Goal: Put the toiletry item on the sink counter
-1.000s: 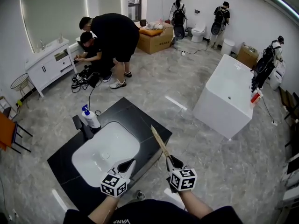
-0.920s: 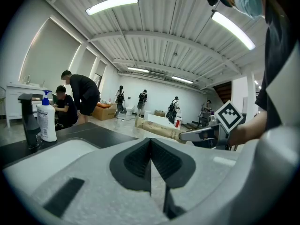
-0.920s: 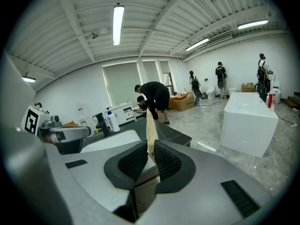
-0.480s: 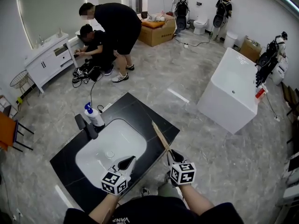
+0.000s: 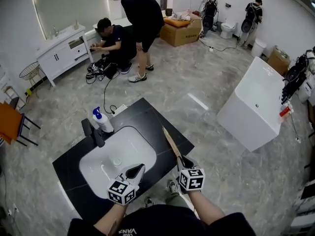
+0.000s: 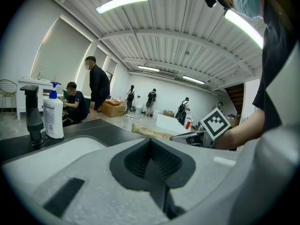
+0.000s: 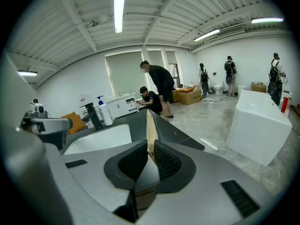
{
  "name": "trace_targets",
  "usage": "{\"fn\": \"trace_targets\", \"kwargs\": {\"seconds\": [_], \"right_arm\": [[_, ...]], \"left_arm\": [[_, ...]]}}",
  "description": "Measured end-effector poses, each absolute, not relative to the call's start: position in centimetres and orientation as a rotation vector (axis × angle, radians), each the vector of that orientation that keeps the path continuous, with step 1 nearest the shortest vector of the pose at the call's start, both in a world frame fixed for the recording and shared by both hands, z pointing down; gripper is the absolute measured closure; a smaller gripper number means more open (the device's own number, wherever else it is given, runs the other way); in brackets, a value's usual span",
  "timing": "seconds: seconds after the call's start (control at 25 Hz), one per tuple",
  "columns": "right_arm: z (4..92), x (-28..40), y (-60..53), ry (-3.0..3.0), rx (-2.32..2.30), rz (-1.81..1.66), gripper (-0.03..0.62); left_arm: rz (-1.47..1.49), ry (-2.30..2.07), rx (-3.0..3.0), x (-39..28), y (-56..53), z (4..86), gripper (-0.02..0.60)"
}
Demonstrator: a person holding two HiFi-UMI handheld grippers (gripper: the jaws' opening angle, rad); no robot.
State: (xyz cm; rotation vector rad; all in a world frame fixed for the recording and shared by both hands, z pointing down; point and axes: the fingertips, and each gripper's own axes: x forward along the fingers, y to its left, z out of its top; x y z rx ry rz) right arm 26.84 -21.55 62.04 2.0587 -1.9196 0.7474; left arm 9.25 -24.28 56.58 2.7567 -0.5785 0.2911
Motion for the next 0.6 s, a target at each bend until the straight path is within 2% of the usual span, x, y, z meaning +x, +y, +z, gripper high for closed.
{"fn": "trace_targets", "kwargs": {"seconds": [0.6], "right_arm": [[65.2, 26.8, -31.2, -2.091, 1.727, 0.723, 0.551]], "left_arm": [[0.194, -0.88, 2.664, 11.4, -28.0, 56.5, 0.571]]}}
